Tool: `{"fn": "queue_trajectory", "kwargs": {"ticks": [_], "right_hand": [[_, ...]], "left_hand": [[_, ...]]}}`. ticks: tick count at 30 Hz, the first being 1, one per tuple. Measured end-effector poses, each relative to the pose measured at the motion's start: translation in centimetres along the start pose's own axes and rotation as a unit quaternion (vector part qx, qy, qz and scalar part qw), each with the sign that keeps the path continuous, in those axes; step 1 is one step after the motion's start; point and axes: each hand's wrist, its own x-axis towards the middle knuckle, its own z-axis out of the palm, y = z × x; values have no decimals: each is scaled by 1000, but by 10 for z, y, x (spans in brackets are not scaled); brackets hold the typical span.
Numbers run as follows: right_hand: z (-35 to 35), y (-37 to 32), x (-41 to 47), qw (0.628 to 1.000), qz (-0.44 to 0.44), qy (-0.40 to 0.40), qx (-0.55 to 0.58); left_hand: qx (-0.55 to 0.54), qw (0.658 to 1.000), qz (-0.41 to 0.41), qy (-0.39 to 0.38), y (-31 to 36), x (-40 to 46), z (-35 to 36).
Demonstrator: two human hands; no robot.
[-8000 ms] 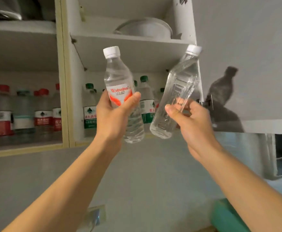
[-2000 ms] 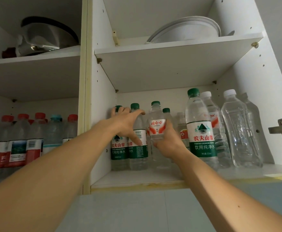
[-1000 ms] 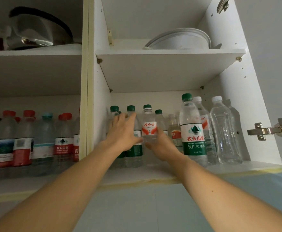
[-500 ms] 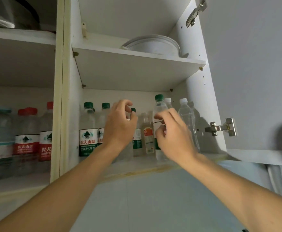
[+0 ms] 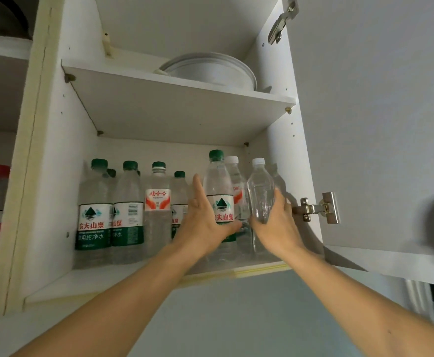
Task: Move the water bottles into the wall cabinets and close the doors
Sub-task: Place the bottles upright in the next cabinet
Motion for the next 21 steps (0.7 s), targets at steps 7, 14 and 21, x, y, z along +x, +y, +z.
{"fn": "queue_trajectory", "kwargs": {"ticks": [7, 14, 21], "right_hand": [[7, 30, 16, 1000, -21, -7, -15], [6, 37, 20, 968, -28, 27, -249], [5, 28, 14, 917, -38, 47, -395]], "left_hand": [[-27, 1000, -1, -15, -2, 8, 8], [-33, 996, -46, -68, -8, 10, -5], [-44, 992, -76, -93, -17, 13, -17]]}}
